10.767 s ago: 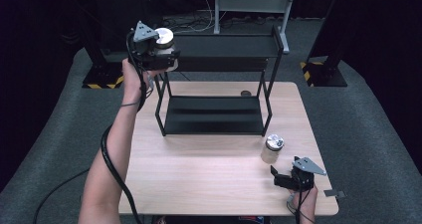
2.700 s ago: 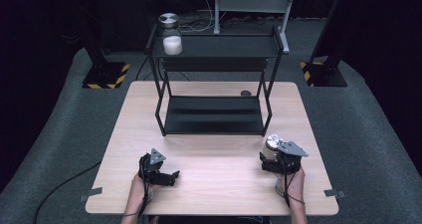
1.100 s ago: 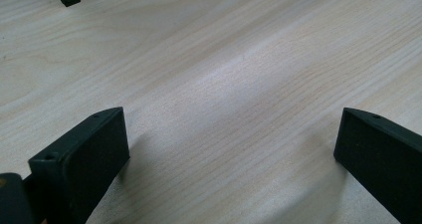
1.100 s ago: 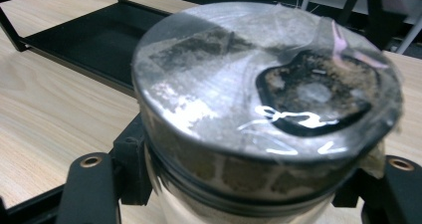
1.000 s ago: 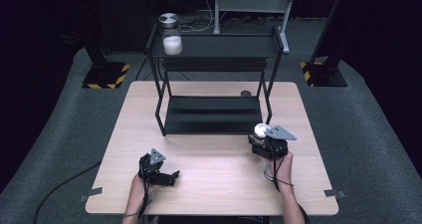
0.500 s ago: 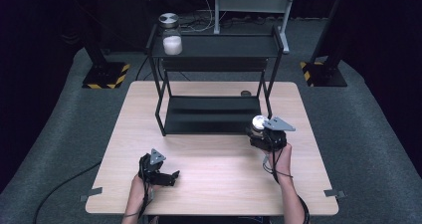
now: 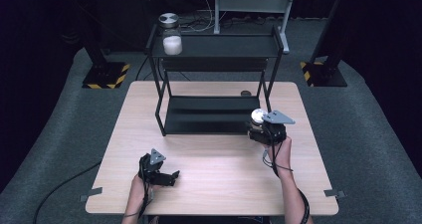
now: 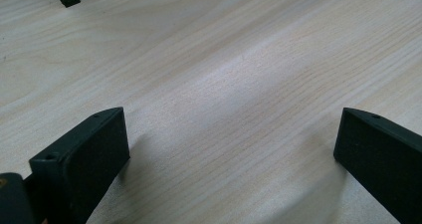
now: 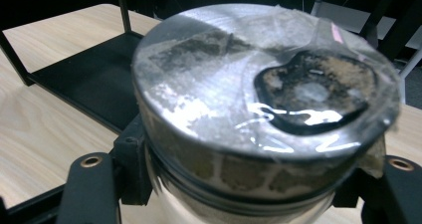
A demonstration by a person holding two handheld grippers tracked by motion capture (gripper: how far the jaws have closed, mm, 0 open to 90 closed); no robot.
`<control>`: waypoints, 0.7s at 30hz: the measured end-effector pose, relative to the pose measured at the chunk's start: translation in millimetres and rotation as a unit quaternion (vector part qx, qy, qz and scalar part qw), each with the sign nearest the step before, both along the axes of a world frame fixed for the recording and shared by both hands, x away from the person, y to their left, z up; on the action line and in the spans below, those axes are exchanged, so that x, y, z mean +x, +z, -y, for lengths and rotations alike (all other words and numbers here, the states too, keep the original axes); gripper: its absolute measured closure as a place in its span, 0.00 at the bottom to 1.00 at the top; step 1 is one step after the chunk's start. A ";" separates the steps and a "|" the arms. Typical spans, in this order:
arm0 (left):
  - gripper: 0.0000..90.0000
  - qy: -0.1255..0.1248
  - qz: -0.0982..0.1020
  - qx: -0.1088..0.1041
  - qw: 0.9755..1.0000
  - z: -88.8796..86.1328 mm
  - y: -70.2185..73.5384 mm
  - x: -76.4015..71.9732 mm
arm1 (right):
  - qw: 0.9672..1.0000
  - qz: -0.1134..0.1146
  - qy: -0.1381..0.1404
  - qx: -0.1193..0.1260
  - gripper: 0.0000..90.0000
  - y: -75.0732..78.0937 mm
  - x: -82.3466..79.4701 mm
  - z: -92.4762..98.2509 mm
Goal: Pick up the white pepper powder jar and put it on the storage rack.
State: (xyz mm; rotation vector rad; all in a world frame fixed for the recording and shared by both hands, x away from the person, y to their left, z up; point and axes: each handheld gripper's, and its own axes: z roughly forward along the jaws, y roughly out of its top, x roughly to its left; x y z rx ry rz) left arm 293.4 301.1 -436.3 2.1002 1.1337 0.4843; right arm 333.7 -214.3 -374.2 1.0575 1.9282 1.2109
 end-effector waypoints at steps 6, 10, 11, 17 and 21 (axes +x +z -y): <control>0.00 -0.002 0.000 0.001 1.000 -0.2 0.1 0.2 | 1.000 0.003 0.002 0.000 0.34 6.6 4.3 -1.7; 0.00 -0.002 0.000 0.000 1.000 -0.3 0.1 0.3 | 1.000 0.006 0.004 -0.003 0.34 11.3 7.1 -4.2; 0.00 -0.002 0.000 0.000 1.000 -0.3 0.1 0.3 | 1.000 0.007 0.005 -0.003 0.34 12.5 8.0 -4.8; 0.00 -0.004 0.001 0.001 1.000 -0.2 0.1 0.1 | 1.000 0.011 0.007 -0.005 0.34 18.5 13.0 -7.6; 0.00 -0.005 -0.001 0.000 1.000 -0.5 0.2 0.5 | 1.000 0.012 0.007 -0.008 0.34 22.1 15.9 -9.6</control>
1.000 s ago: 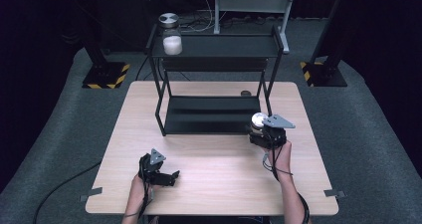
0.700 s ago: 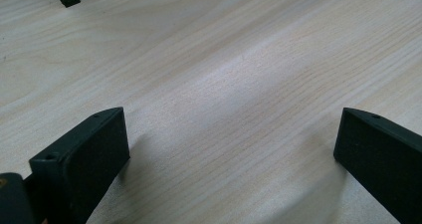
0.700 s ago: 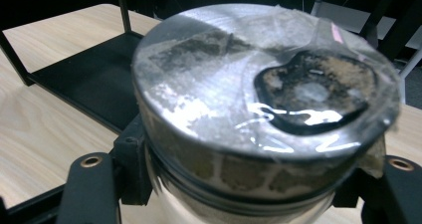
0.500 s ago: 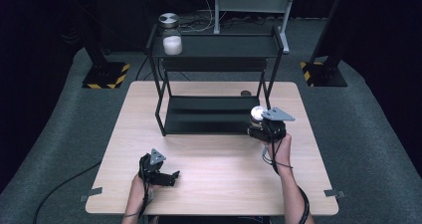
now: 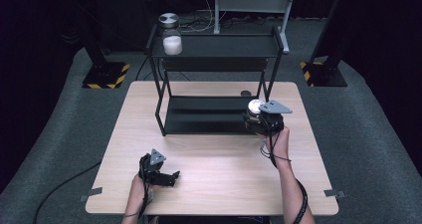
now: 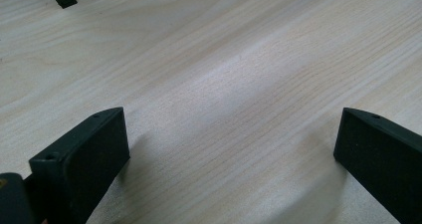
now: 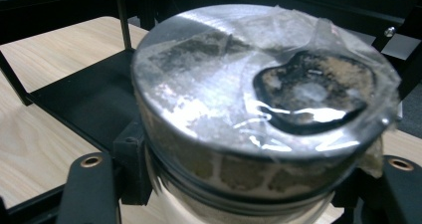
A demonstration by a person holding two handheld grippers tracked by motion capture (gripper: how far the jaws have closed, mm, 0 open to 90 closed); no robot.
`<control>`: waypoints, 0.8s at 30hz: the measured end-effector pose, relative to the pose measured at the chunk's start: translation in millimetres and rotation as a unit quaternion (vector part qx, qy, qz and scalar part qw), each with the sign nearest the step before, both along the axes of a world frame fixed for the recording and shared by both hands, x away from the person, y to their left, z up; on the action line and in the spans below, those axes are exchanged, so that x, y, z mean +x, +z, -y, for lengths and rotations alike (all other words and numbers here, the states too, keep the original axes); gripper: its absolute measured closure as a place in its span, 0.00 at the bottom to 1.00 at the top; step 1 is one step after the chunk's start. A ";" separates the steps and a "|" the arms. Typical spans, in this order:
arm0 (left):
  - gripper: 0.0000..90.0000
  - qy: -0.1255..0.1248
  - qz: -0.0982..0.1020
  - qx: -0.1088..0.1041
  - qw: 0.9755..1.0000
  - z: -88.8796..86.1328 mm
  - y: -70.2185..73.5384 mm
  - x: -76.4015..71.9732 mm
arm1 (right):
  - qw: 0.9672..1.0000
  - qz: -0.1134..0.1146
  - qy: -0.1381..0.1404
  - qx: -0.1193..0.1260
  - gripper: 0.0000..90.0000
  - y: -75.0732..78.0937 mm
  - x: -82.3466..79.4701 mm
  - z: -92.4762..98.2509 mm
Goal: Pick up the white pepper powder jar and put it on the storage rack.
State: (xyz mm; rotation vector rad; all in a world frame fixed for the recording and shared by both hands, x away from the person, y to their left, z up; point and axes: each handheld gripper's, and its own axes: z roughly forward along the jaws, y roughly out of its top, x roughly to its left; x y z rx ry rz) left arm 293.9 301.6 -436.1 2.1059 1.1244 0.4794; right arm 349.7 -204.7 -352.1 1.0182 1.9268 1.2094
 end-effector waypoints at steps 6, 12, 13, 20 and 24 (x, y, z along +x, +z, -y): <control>0.00 0.000 0.001 0.000 1.000 0.2 -0.2 -0.4 | 1.000 0.002 0.000 0.000 0.34 4.4 3.9 -0.7; 0.00 0.000 0.000 0.000 1.000 -0.1 0.0 0.0 | 1.000 0.004 -0.002 -0.001 0.34 9.4 6.9 -1.0; 0.00 0.000 0.000 0.000 1.000 0.0 -0.1 0.0 | 1.000 0.005 -0.003 0.000 0.34 10.1 7.2 -1.1; 0.00 0.000 0.000 0.000 1.000 0.0 -0.1 0.0 | 1.000 0.007 -0.004 -0.002 0.34 16.4 11.0 -1.0; 0.00 0.000 0.000 0.000 1.000 -0.1 -0.1 0.1 | 1.000 0.010 -0.004 -0.003 0.34 20.8 13.4 -1.4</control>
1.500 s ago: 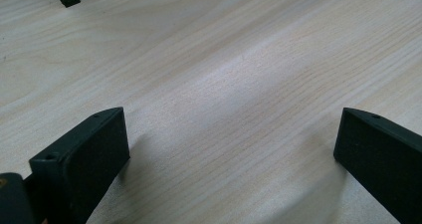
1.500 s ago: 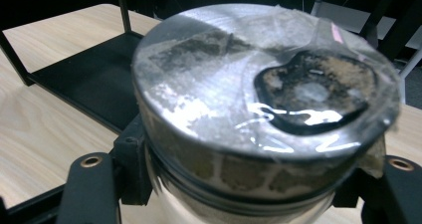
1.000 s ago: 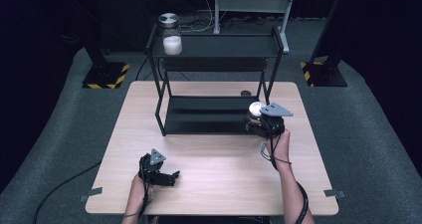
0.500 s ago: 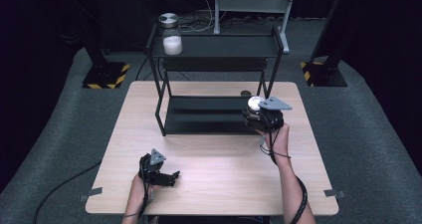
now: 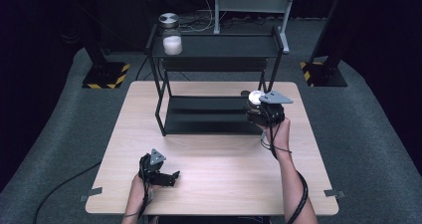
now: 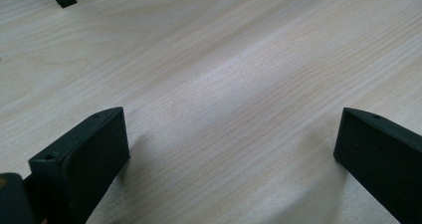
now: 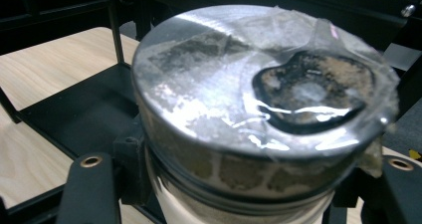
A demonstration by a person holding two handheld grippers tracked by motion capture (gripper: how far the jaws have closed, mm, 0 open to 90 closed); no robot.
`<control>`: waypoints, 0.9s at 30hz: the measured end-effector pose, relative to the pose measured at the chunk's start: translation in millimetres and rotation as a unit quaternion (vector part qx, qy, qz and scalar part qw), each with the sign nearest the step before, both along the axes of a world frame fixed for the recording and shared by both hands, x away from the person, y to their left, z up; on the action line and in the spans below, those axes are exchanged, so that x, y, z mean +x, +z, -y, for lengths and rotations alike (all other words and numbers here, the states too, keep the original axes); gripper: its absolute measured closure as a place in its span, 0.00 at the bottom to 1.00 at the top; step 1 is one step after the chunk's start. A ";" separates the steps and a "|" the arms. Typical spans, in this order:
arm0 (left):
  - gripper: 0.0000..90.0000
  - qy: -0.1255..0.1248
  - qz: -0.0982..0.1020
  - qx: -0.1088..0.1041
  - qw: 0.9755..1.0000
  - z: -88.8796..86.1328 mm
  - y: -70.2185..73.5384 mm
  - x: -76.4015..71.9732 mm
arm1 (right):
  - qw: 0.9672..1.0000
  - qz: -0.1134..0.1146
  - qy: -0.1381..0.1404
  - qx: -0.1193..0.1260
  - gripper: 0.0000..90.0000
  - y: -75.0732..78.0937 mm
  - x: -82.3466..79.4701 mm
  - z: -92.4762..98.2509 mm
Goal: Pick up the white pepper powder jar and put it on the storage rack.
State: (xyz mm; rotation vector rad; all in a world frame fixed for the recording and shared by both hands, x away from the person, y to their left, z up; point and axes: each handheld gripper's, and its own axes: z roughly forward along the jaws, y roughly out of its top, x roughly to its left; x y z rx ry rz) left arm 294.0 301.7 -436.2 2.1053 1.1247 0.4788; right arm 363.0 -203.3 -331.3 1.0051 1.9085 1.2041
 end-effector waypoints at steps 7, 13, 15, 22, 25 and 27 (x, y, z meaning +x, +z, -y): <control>0.00 0.000 0.000 0.000 1.000 0.0 0.1 0.1 | 1.000 0.004 0.000 -0.002 0.34 9.1 3.9 -0.8; 0.00 0.000 0.000 0.000 1.000 0.0 0.1 0.1 | 1.000 0.009 0.000 -0.004 0.34 17.9 5.9 -1.2; 0.00 0.000 0.000 0.000 1.000 0.0 0.1 0.1 | 1.000 0.011 -0.001 -0.004 0.34 20.0 5.9 -1.1; 0.00 0.000 0.000 0.000 1.000 -0.1 0.1 0.2 | 1.000 0.015 -0.006 -0.007 0.34 27.2 7.8 -0.9; 0.00 0.000 -0.001 0.000 1.000 -0.1 0.1 0.2 | 1.000 0.016 -0.007 -0.007 0.34 30.2 9.1 -0.9; 0.00 0.000 0.000 0.000 1.000 -0.1 0.1 0.2 | 1.000 0.017 -0.007 -0.008 0.34 31.9 9.5 -1.1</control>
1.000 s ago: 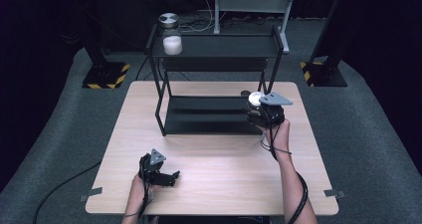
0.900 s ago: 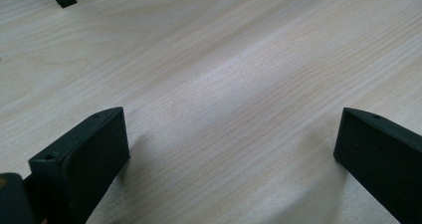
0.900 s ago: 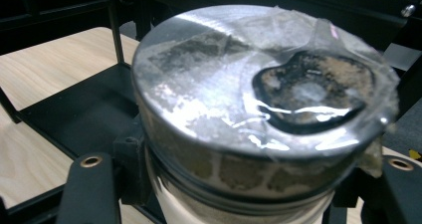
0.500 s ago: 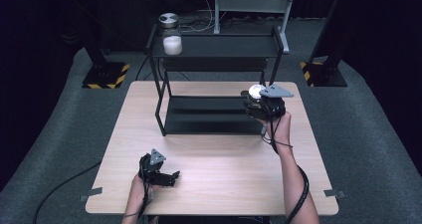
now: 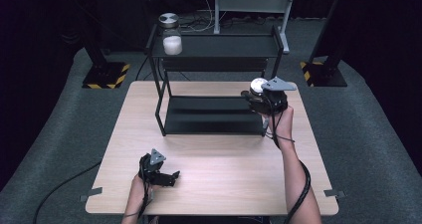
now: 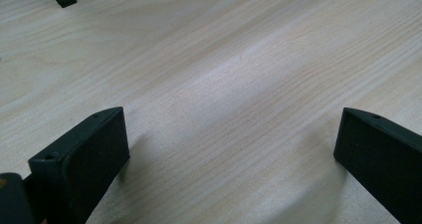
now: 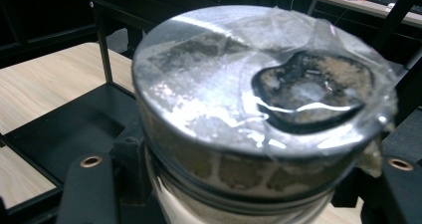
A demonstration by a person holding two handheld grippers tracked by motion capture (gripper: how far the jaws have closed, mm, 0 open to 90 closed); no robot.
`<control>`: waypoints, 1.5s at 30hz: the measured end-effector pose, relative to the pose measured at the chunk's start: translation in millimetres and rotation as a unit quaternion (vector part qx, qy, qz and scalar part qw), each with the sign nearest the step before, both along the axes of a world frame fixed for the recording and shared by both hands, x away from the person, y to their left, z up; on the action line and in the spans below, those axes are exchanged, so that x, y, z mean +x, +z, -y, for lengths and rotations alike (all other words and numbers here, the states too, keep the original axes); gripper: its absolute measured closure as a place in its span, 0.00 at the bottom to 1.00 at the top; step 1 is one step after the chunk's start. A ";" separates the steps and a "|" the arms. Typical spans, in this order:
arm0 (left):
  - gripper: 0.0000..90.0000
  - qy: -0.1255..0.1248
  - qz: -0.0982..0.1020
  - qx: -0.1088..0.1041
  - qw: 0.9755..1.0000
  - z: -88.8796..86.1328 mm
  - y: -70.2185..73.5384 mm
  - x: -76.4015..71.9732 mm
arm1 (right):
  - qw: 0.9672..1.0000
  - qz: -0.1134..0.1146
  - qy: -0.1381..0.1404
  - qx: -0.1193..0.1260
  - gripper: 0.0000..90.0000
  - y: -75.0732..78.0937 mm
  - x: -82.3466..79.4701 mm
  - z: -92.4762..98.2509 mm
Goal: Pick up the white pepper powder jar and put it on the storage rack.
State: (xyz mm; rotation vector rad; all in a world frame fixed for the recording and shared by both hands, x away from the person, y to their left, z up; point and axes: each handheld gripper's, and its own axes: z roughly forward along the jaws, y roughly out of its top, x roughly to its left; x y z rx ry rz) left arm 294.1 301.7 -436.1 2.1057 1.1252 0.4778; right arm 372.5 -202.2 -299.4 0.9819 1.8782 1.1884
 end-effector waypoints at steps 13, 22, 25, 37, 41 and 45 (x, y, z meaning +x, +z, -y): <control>0.00 0.000 0.000 0.000 1.000 0.0 0.0 0.0 | 1.000 0.011 -0.003 -0.003 0.34 14.0 2.5 -2.3; 0.00 0.000 0.000 0.000 1.000 0.0 -0.1 -0.1 | 1.000 0.018 -0.003 -0.003 0.34 24.2 3.3 -1.7; 0.00 0.000 0.000 0.000 1.000 0.0 0.0 0.0 | 1.000 0.019 -0.003 -0.006 0.34 27.9 3.7 -2.5; 0.00 0.000 0.000 0.000 1.000 -0.1 -0.1 0.0 | 1.000 0.021 -0.005 0.002 0.34 39.4 8.8 1.2; 0.00 0.000 0.000 0.000 1.000 0.0 -0.1 0.0 | 1.000 0.021 -0.007 0.005 0.34 42.3 10.4 2.9; 0.00 0.000 0.000 0.000 1.000 0.0 0.0 0.0 | 1.000 0.022 -0.007 0.007 0.34 45.4 10.9 4.0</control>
